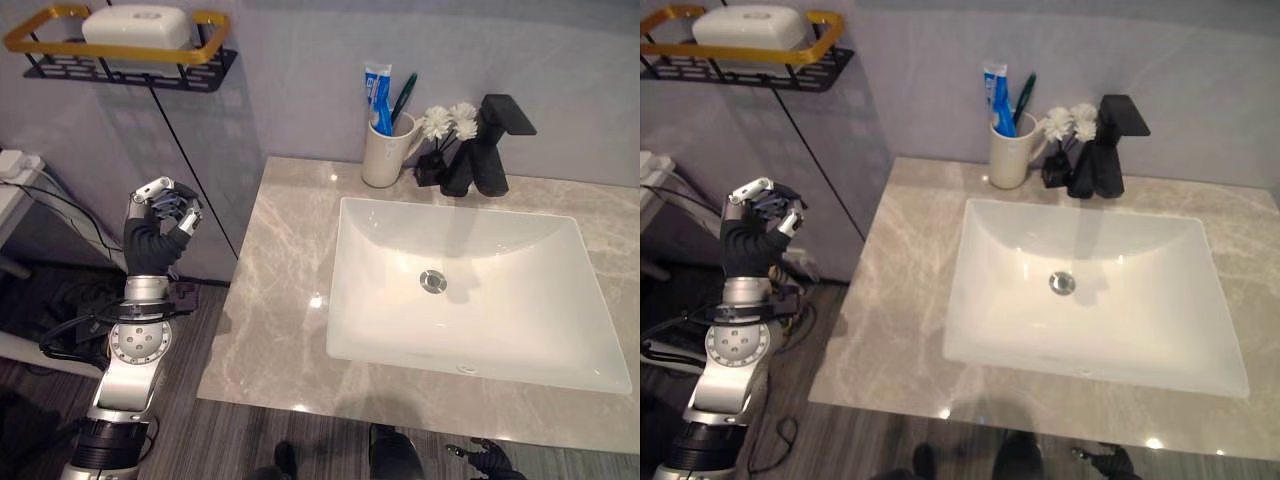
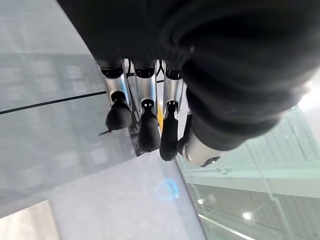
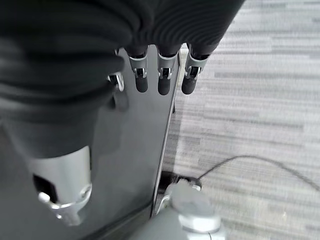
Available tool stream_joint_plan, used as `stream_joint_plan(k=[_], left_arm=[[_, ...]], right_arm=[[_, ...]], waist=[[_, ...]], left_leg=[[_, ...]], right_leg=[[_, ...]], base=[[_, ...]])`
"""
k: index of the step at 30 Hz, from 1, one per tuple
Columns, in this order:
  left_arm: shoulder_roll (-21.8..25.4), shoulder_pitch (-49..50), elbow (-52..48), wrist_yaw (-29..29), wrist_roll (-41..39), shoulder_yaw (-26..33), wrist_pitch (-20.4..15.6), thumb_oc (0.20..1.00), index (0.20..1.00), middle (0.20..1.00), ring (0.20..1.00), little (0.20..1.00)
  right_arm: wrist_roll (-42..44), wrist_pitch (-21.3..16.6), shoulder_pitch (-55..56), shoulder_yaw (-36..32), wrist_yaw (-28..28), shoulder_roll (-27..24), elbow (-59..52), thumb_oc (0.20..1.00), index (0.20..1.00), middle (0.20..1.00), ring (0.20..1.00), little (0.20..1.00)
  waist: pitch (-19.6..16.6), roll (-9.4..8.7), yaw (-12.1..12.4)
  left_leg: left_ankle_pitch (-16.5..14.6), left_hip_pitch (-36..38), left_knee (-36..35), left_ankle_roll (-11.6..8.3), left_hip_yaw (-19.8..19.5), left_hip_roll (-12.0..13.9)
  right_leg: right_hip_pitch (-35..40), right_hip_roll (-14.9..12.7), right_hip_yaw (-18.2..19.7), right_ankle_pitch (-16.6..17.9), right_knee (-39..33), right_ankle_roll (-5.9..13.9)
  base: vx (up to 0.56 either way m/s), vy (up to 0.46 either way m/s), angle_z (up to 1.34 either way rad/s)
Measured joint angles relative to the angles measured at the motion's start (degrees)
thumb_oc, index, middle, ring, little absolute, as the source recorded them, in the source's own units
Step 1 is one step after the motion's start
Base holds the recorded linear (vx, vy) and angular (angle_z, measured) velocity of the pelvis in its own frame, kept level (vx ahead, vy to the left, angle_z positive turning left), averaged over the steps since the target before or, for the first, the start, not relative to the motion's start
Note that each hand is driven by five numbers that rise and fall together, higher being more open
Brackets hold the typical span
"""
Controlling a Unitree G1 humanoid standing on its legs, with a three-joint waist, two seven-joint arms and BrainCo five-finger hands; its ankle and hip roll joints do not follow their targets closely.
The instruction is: Put brush and paste in cup on sink, flatten towel.
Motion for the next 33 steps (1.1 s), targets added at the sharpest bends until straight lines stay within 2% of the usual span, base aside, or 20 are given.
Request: stream_joint_plan(k=[4, 5, 9, 12, 14, 15, 16, 17, 19, 20, 21, 22, 23, 24, 26, 28, 29, 31, 32, 33], left_arm=[[0.3, -0.4, 0.1, 0.2, -0.6, 0.0, -0.8, 0.200, 0.200, 0.200, 0.200, 0.200], [-0.4, -0.2, -0.1, 0.1, -0.8, -0.1, -1.1, 0.200, 0.200, 0.200, 0.200, 0.200], [-1.1, -0.3, -1.7, -0.9, -2.4, -0.7, -1.2, 0.200, 0.200, 0.200, 0.200, 0.200], [-0.7, -0.1, -1.6, -1.3, -2.4, -0.7, -1.1, 0.200, 0.200, 0.200, 0.200, 0.200], [-0.8, 0.2, 0.2, -1.4, -2.4, -1.4, -0.9, 0.200, 0.200, 0.200, 0.200, 0.200], [-0.5, 1.1, 1.7, -1.6, -2.6, -0.9, -0.7, 0.200, 0.200, 0.200, 0.200, 0.200], [0.2, 1.8, 2.8, -1.7, -2.8, -0.6, -0.6, 0.200, 0.200, 0.200, 0.200, 0.200], [0.3, 4.0, 5.1, -1.8, -2.9, 0.2, -0.6, 0.200, 0.200, 0.200, 0.200, 0.200], [-0.4, 6.8, 5.9, -2.0, -2.9, 1.8, 0.4, 0.200, 0.200, 0.200, 0.200, 0.200], [-1.3, 5.8, 6.2, -2.2, -2.9, 1.6, 0.8, 0.200, 0.200, 0.200, 0.200, 0.200], [-1.5, 5.2, 6.8, -2.4, -2.8, 1.9, 0.6, 0.200, 0.200, 0.200, 0.200, 0.200], [-3.7, 5.3, 8.5, -2.5, -2.9, 0.9, 1.6, 0.200, 0.200, 0.200, 0.200, 0.200], [-4.0, 5.3, 8.4, -2.8, -2.8, -0.2, 1.5, 0.200, 0.200, 0.200, 0.200, 0.200], [-3.5, 5.5, 8.5, -2.6, -2.8, -0.6, 0.8, 0.200, 0.200, 0.200, 0.200, 0.200], [-3.7, 5.6, 10.9, -2.1, -2.9, -0.9, 0.9, 0.200, 0.200, 0.200, 0.200, 0.200], [-4.7, 4.0, 13.8, -2.2, -2.9, -3.9, 1.1, 0.200, 0.200, 0.200, 0.200, 0.200], [-9.4, 6.1, 12.3, -1.9, -2.9, -2.6, 1.0, 0.200, 0.200, 0.200, 0.200, 0.200], [-10.0, 5.9, 12.9, -2.0, -2.9, -3.4, 0.9, 0.200, 0.200, 0.200, 0.200, 0.200], [-9.5, 6.4, 13.9, -1.8, -2.9, -3.2, 0.7, 0.200, 0.200, 0.200, 0.200, 0.200], [-9.6, 5.4, 14.1, -1.7, -2.9, -3.1, 1.0, 0.200, 0.200, 0.200, 0.200, 0.200]], right_arm=[[0.0, -0.7, -1.0, -0.1, -0.2, 0.5, -1.1, 1.000, 1.000, 1.000, 1.000, 1.000], [0.1, -0.7, -0.8, 0.0, -0.1, 0.7, -1.2, 1.000, 1.000, 1.000, 1.000, 1.000], [0.5, -0.7, 0.7, -2.4, -0.2, 0.1, -1.3, 1.000, 1.000, 1.000, 1.000, 1.000], [1.2, -0.8, 1.2, -4.5, -0.6, -0.2, -2.2, 1.000, 1.000, 1.000, 1.000, 1.000], [1.8, -0.9, 1.1, -4.7, -1.5, -0.2, -2.6, 1.000, 1.000, 1.000, 1.000, 1.000], [1.8, -1.0, 0.9, -4.4, -1.6, 0.0, -2.8, 1.000, 1.000, 1.000, 1.000, 1.000], [1.7, -1.0, 0.8, -4.4, -2.0, 0.4, -3.2, 1.000, 1.000, 1.000, 1.000, 1.000], [1.5, -1.1, -0.2, -3.6, -2.7, 1.0, -4.7, 1.000, 1.000, 1.000, 1.000, 1.000], [0.1, -1.7, -0.4, -3.0, -2.8, 1.3, -8.1, 1.000, 1.000, 1.000, 1.000, 1.000], [-0.6, -2.0, -0.9, -2.3, -2.8, -0.7, -10.5, 1.000, 1.000, 1.000, 1.000, 1.000], [-1.2, -1.8, -1.6, -2.2, -2.8, -0.9, -9.4, 1.000, 1.000, 1.000, 1.000, 1.000], [-1.2, -1.1, -0.2, -2.2, -3.3, -1.0, -10.1, 1.000, 1.000, 1.000, 1.000, 1.000], [-1.3, -1.1, 2.3, -2.0, -3.6, -0.8, -11.0, 1.000, 1.000, 1.000, 1.000, 1.000], [-2.2, -1.2, 5.0, -1.6, -3.6, -0.6, -12.4, 1.000, 1.000, 1.000, 1.000, 1.000], [-2.3, -1.2, 4.9, -1.2, -4.0, -0.8, -12.6, 1.000, 1.000, 1.000, 1.000, 1.000], [-2.3, -1.4, 4.5, -1.1, -3.9, -2.2, -16.4, 1.000, 1.000, 1.000, 1.000, 1.000], [-3.6, -1.9, 1.4, -0.9, -3.9, -4.2, -19.5, 1.000, 1.000, 1.000, 1.000, 1.000], [-4.9, -1.9, -1.1, 0.1, -4.0, -5.3, -20.0, 1.000, 1.000, 1.000, 1.000, 1.000], [-6.8, -1.9, -2.8, 2.3, -3.9, -6.4, -21.4, 1.000, 1.000, 1.000, 1.000, 1.000], [-7.7, -2.4, -2.5, 2.9, -3.9, -7.8, -24.8, 1.000, 1.000, 1.000, 1.000, 1.000]], waist=[[0.2, -0.65, 0.5], [0.2, 0.08, 1.2], [-0.3, 1.75, 1.8], [-0.9, 2.44, 4.0], [-2.0, 2.26, 5.6], [-3.1, 1.28, 6.7], [-3.4, 0.76, 7.5], [-3.5, 0.51, 7.8], [-5.3, -1.25, 8.9], [-5.1, 0.41, 8.7], [-4.0, 0.78, 9.3], [-4.3, 2.57, 7.6], [-5.2, 1.86, 7.2], [-6.7, 0.11, 8.0], [-6.9, 0.42, 9.1], [-5.8, 0.48, 8.0], [-4.2, 0.37, 6.8], [-2.9, 1.29, 6.5], [-1.9, 1.96, 9.1], [-1.0, 4.15, 8.2]], left_leg=[[-2.0, -0.6, 3.7, 3.13, 6.2, -0.2], [-2.1, -0.4, 3.2, 3.91, 8.4, 0.6], [0.0, -0.2, 0.5, 3.77, 13.7, 4.2], [1.1, 1.3, -1.2, 2.96, 19.4, 6.2], [1.1, 2.7, -0.6, 2.39, 25.0, 8.9], [1.1, 3.4, 1.4, 2.14, 29.0, 10.1], [0.6, 3.5, 3.9, 1.50, 30.1, 11.6], [0.9, 1.8, 11.9, 2.32, 31.8, 16.0], [0.8, 0.9, 5.2, -0.08, 31.8, 12.1], [2.8, 1.6, -4.1, -0.07, 34.2, 10.9], [4.9, 3.0, -3.5, -2.42, 36.1, 12.5], [4.3, 3.8, -0.8, -1.79, 38.5, 16.5], [3.4, 4.8, 0.7, -3.24, 39.1, 16.4], [2.7, 5.5, 2.7, -5.35, 40.3, 16.1], [2.1, 5.4, 5.4, -5.09, 39.5, 18.0], [2.6, 1.5, 8.0, -5.27, 28.6, 18.1], [1.4, -3.4, 5.6, -6.83, 10.3, 10.0], [1.5, -4.5, 4.5, -6.24, 7.6, 8.6], [3.8, -2.8, -1.7, -4.59, 5.2, 7.4], [8.9, -3.3, -4.6, -3.31, 4.8, 8.3]], right_leg=[[-2.0, 1.0, -2.0, 9.9, -2.6, -1.53], [-3.4, 1.4, -4.6, 7.5, 0.1, -0.61], [-7.3, 2.8, -9.6, -10.6, 22.6, -1.40], [-2.1, 1.5, -14.9, -15.3, 22.2, -0.92], [2.8, -2.5, -23.5, -17.2, 21.6, -2.79], [5.2, -5.4, -31.1, -13.9, 21.0, -7.37], [5.7, -4.3, -33.0, -9.9, 18.8, -9.17], [6.1, -1.2, -38.7, -7.9, 15.2, -12.26], [3.3, 1.3, -35.1, -4.8, 8.3, -10.30], [2.9, 4.0, -36.1, -8.4, 5.4, -11.14], [3.2, 4.5, -35.7, -11.4, 6.9, -12.29], [3.3, 4.3, -35.7, -15.1, 12.7, -12.43], [2.9, 2.2, -35.2, -17.4, 17.3, -11.86], [2.1, 0.7, -33.1, -19.4, 18.3, -9.29], [2.2, 3.2, -28.5, -18.8, 16.3, -10.08], [2.3, 7.0, -22.8, -15.2, 8.4, -12.95], [3.0, 8.8, -15.1, -10.4, 1.2, -12.70], [4.5, 10.4, -11.0, -7.9, -1.6, -11.60], [3.2, 11.2, -6.1, -7.6, -1.3, -11.81], [3.5, 12.4, -6.3, -7.2, -1.7, -10.40]], base=[[-0.44, 0.092, -0.94], [-0.34, 0.037, -0.93], [-0.25, -0.018, -0.75], [-0.18, -0.053, -1.24], [-0.22, -0.099, -1.57], [-0.29, -0.201, -1.85], [-0.29, -0.357, -2.21], [-0.19, -0.357, -2.54], [-0.11, -0.341, -2.63], [-0.11, -0.377, -2.27], [-0.10, -0.403, -1.90], [-0.04, -0.367, -1.19], [0.01, -0.214, -1.00], [0.02, -0.189, -0.98], [0.00, -0.142, -1.30], [-0.02, -0.234, -1.92], [0.01, -0.205, -1.88], [0.05, -0.076, -1.97], [0.09, -0.044, -2.14], [0.10, -0.031, -1.89]])
